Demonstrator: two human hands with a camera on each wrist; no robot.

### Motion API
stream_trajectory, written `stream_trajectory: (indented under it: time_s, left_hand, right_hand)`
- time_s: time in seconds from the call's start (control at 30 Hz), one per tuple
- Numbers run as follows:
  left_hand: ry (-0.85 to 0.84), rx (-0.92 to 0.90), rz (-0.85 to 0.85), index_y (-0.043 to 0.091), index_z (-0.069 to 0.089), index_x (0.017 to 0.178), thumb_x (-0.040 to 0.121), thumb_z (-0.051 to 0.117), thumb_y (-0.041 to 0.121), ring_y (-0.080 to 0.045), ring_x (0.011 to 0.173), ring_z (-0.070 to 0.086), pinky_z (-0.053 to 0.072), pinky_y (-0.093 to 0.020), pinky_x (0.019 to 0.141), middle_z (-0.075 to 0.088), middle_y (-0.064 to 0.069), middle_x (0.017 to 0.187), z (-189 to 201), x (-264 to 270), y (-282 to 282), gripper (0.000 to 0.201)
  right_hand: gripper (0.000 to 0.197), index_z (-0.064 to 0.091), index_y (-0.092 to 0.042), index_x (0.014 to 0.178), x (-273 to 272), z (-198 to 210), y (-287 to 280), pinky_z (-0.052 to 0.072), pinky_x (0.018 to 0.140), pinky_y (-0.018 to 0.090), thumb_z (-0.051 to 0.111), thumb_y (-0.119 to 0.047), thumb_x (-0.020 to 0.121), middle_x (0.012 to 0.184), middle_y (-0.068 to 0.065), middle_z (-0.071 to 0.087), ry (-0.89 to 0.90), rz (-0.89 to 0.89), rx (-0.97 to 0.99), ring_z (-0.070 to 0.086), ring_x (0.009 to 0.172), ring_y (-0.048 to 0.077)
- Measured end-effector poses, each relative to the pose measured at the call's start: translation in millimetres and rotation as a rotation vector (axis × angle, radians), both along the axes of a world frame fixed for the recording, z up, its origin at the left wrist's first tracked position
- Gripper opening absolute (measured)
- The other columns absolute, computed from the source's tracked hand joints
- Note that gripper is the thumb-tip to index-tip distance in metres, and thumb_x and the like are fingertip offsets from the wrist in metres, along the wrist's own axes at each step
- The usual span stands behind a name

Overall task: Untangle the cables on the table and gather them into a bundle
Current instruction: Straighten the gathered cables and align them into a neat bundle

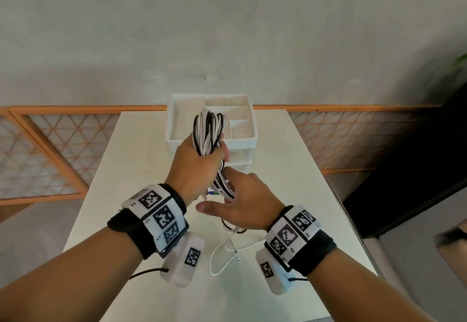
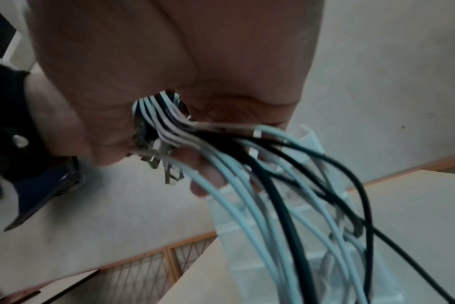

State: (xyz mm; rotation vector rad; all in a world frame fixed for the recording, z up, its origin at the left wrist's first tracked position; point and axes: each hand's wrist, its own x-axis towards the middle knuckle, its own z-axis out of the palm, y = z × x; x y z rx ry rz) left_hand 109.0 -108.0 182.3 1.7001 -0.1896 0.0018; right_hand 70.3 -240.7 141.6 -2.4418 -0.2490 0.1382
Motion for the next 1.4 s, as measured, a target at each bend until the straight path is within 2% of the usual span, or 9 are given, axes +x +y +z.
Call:
stream_trajectory:
  time_s: [0.13, 0.23, 0.4, 0.57, 0.7, 0.83, 0.97, 1.17, 1.4]
  left_hand:
    - [-0.006, -0.01, 0.043, 0.024, 0.065, 0.083, 0.069, 0.058, 0.026, -0.021, 0.073, 0.062, 0.051, -0.038, 0.069, 0.071, -0.013, 0.083, -4.2, 4.6, 7.6, 0.016]
    - [0.041, -0.059, -0.019, 0.024, 0.065, 0.083, 0.065, 0.063, 0.021, -0.039, 0.085, 0.066, 0.055, -0.051, 0.082, 0.069, -0.014, 0.082, -3.6, 6.6, 17.4, 0.018]
    - [0.244, -0.223, -0.391, 0.004, 0.062, 0.093, 0.075, 0.059, 0.002, -0.032, 0.074, 0.064, 0.053, -0.043, 0.079, 0.061, -0.015, 0.074, 4.0, -2.6, 24.8, 0.019]
    - [0.357, 0.228, -0.685, -0.001, 0.067, 0.086, 0.082, 0.068, 0.016, -0.024, 0.07, 0.068, 0.055, -0.034, 0.077, 0.066, -0.009, 0.067, 6.1, -10.6, 19.1, 0.017]
    - [0.301, 0.496, -0.543, 0.014, 0.065, 0.069, 0.086, 0.068, 0.022, -0.015, 0.06, 0.066, 0.053, -0.027, 0.071, 0.069, -0.003, 0.062, -0.9, -13.4, 1.8, 0.019]
    - [0.245, 0.512, -0.502, 0.03, 0.065, 0.098, 0.077, 0.077, 0.027, -0.008, 0.083, 0.069, 0.054, -0.029, 0.082, 0.073, 0.012, 0.086, -8.1, -10.4, -4.1, 0.025]
    - [0.196, 0.609, -0.469, 0.028, 0.056, 0.114, 0.063, 0.084, 0.036, -0.012, 0.098, 0.066, 0.055, -0.04, 0.09, 0.068, 0.009, 0.106, -16.0, -11.9, -7.1, 0.059]
    - [0.168, 0.467, -0.312, 0.027, 0.058, 0.113, 0.069, 0.075, 0.024, -0.014, 0.094, 0.068, 0.056, -0.043, 0.087, 0.071, 0.005, 0.102, -17.4, -13.2, -4.7, 0.048]
    - [0.235, 0.193, -0.159, 0.016, 0.068, 0.095, 0.079, 0.079, 0.007, -0.018, 0.083, 0.072, 0.054, -0.03, 0.077, 0.075, -0.003, 0.087, -15.1, 0.5, 11.5, 0.022]
  right_hand:
    - [0.042, 0.034, -0.022, 0.056, -2.4, -18.0, -7.2, 0.034, 0.054, 0.029, 0.058, -0.039, 0.085, 0.048, -0.004, 0.041, -0.113, -0.072, 0.064, 0.042, 0.05, 0.017]
    - [0.036, 0.046, -0.02, 0.053, -2.6, -21.0, -22.0, 0.037, 0.053, 0.025, 0.06, -0.022, 0.086, 0.044, -0.007, 0.044, -0.076, -0.061, 0.129, 0.044, 0.046, 0.011]
    - [0.031, 0.07, -0.007, 0.059, 1.1, -20.3, -46.2, 0.046, 0.049, 0.024, 0.074, -0.028, 0.082, 0.042, -0.006, 0.057, 0.284, -0.169, 0.189, 0.053, 0.042, 0.014]
    - [0.041, 0.064, -0.004, 0.062, 12.3, -15.9, -47.4, 0.041, 0.053, 0.026, 0.08, -0.042, 0.061, 0.049, 0.007, 0.05, 0.201, -0.142, -0.145, 0.039, 0.05, 0.014]
    - [0.032, 0.046, -0.023, 0.062, 17.5, -8.0, -39.2, 0.038, 0.057, 0.028, 0.07, -0.044, 0.071, 0.061, -0.006, 0.047, 0.005, -0.133, -0.324, 0.043, 0.057, 0.015]
    - [0.029, 0.05, -0.022, 0.103, 19.9, 2.3, -38.5, 0.042, 0.063, 0.032, 0.065, -0.03, 0.079, 0.08, -0.009, 0.055, -0.04, -0.107, -0.292, 0.051, 0.068, 0.019]
    - [0.023, 0.046, -0.016, 0.097, 17.5, 18.5, -36.7, 0.034, 0.052, 0.021, 0.062, -0.028, 0.086, 0.076, -0.007, 0.054, -0.034, -0.094, -0.166, 0.049, 0.064, 0.007]
    - [0.042, 0.052, -0.019, 0.107, 14.1, 33.3, -46.8, 0.044, 0.053, 0.02, 0.08, -0.018, 0.076, 0.075, -0.003, 0.068, 0.07, -0.078, 0.092, 0.06, 0.06, 0.007]
    - [0.015, 0.074, -0.014, 0.103, 10.8, 18.4, -76.4, 0.046, 0.064, 0.028, 0.066, -0.024, 0.095, 0.073, 0.002, 0.067, 0.095, -0.136, 0.459, 0.058, 0.067, 0.017]
